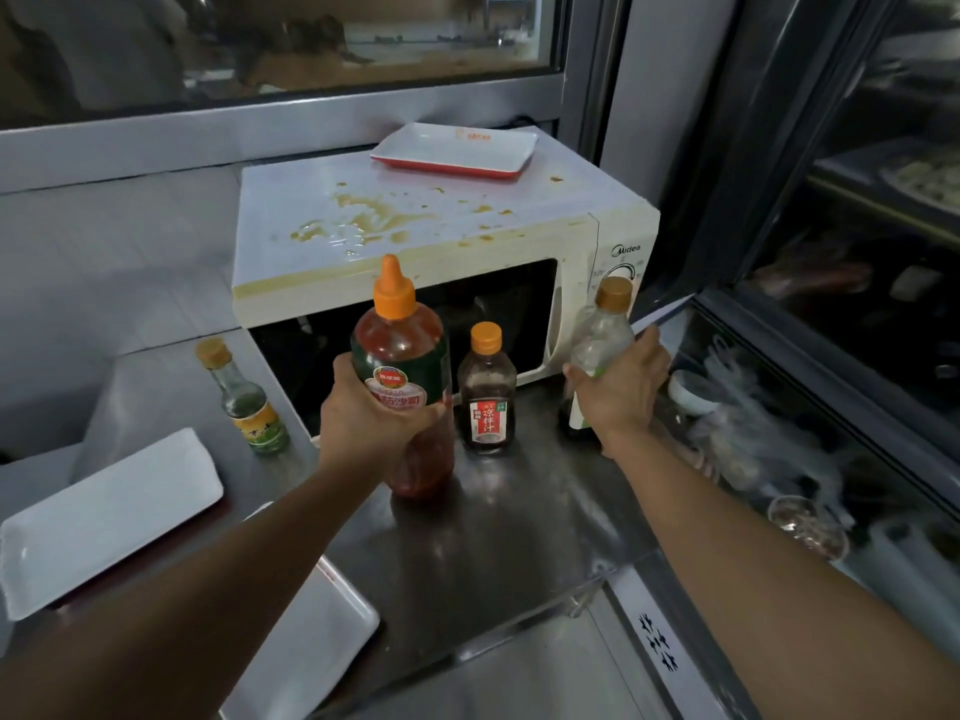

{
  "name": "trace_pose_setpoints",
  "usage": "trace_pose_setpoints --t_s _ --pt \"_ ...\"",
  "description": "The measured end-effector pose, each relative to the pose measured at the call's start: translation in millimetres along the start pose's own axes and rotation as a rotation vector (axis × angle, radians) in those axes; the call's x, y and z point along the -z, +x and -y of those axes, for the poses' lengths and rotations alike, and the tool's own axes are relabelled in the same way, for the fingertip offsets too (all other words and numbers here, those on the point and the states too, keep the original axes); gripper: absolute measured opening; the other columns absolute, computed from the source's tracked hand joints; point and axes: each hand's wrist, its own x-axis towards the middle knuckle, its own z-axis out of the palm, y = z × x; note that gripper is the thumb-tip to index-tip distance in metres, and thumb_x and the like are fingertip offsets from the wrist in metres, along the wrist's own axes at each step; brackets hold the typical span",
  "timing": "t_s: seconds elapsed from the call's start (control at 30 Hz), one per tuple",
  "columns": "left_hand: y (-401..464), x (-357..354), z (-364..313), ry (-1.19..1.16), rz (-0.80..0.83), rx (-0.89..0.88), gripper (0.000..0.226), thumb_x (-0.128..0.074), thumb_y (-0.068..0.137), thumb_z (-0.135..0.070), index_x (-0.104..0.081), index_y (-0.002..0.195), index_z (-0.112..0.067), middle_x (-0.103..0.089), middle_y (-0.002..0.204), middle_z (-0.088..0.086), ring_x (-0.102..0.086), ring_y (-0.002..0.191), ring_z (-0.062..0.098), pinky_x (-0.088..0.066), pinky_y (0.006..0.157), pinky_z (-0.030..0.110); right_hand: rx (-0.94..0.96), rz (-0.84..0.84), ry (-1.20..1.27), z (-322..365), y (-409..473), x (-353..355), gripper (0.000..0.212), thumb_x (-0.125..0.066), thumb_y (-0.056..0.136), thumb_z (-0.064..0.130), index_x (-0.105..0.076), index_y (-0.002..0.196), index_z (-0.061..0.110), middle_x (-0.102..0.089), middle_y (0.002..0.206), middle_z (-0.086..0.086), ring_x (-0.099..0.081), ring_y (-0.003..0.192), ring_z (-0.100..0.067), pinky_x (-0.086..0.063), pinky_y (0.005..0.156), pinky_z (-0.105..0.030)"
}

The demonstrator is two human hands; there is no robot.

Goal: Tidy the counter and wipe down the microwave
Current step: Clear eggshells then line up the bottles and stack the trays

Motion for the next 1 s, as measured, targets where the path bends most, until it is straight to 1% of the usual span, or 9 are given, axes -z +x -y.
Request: trace_pose_setpoints --t_s 0.1,0.17,0.23,0.3,0.5,0.7,0.83,0.97,1.0 --pt "1 -1 2 0.002 -0.010 0.016 0.080 -0.090 0.049 -0.034 -0.039 0.111 -0.026 -0.053 0.099 -0.009 -0.055 0.091 0.011 -0.046 0.069 0.022 0.001 -0.014 0.038 -4 6 -6 0.098 -0.078 0.073 0.026 -0.016 0.145 0.004 -0.034 0.141 -0.021 -0.031 0.131 -0.037 -0.036 0.104 -0.048" --pt "2 0 4 0.008 -0.008 0.025 0.083 -0.090 0.049 -0.033 -0.040 0.115 -0.023 -0.053 0.100 -0.009 -0.056 0.092 0.012 -0.048 0.072 0.025 0.007 -0.019 0.058 -5 8 -8 0.084 -0.077 0.074 0.024 -0.026 0.137 0.003 -0.042 0.134 -0.020 -0.044 0.122 -0.038 -0.044 0.094 -0.046" --pt "2 1 5 0.004 0.000 0.034 0.086 -0.089 0.049 -0.032 -0.040 0.118 -0.022 -0.054 0.101 -0.008 -0.057 0.093 0.013 -0.050 0.075 0.028 0.016 -0.026 0.068 -5 9 -10 0.070 -0.075 0.075 0.021 -0.034 0.128 0.001 -0.047 0.127 -0.021 -0.051 0.113 -0.039 -0.046 0.086 -0.043" --pt "1 3 5 0.002 -0.001 0.044 0.086 -0.089 0.048 -0.034 -0.040 0.119 -0.023 -0.054 0.101 -0.008 -0.057 0.094 0.013 -0.051 0.077 0.029 0.019 -0.026 0.077 -4 7 -9 0.064 -0.074 0.076 0.019 -0.037 0.123 0.000 -0.049 0.124 -0.021 -0.053 0.109 -0.039 -0.047 0.084 -0.042" --pt "-8 16 0 -0.023 -0.017 0.037 0.078 -0.089 0.049 -0.033 -0.038 0.108 -0.029 -0.056 0.100 -0.008 -0.058 0.092 0.012 -0.049 0.071 0.023 0.067 -0.024 0.065 6 -1 4 0.062 -0.076 0.075 0.022 -0.039 0.118 -0.001 -0.051 0.119 -0.021 -0.054 0.105 -0.037 -0.046 0.079 -0.040" --pt "-28 53 -12 -0.072 -0.025 0.005 0.079 -0.089 0.052 -0.029 -0.039 0.113 -0.028 -0.058 0.105 -0.009 -0.058 0.095 0.011 -0.047 0.070 0.018 0.109 -0.002 0.038 32 -29 32 0.062 -0.076 0.073 0.029 -0.039 0.116 0.003 -0.052 0.117 -0.019 -0.055 0.104 -0.037 -0.047 0.078 -0.040" --pt "-42 89 -23 -0.074 -0.034 -0.002 0.085 -0.088 0.054 -0.030 -0.041 0.124 -0.021 -0.061 0.114 -0.002 -0.059 0.097 0.014 -0.049 0.075 0.026 0.113 0.000 0.026 59 -59 49 0.064 -0.076 0.071 0.038 -0.040 0.115 0.007 -0.054 0.115 -0.015 -0.057 0.101 -0.035 -0.042 0.071 -0.034" --pt "-63 136 -29 -0.124 -0.051 -0.002 0.086 -0.089 0.050 -0.030 -0.042 0.122 -0.023 -0.062 0.114 0.000 -0.061 0.098 0.020 -0.054 0.087 0.040 0.132 -0.002 0.016 91 -98 63 0.066 -0.076 0.070 0.042 -0.040 0.114 0.008 -0.056 0.112 -0.014 -0.058 0.100 -0.035 -0.043 0.070 -0.035" --pt "-68 150 -29 -0.124 -0.057 -0.002 0.085 -0.089 0.050 -0.030 -0.043 0.122 -0.022 -0.062 0.113 0.000 -0.061 0.098 0.020 -0.054 0.087 0.040 0.148 0.000 0.016 99 -109 65 0.066 -0.076 0.070 0.044 -0.040 0.113 0.008 -0.057 0.110 -0.014 -0.058 0.098 -0.034 -0.042 0.068 -0.034"
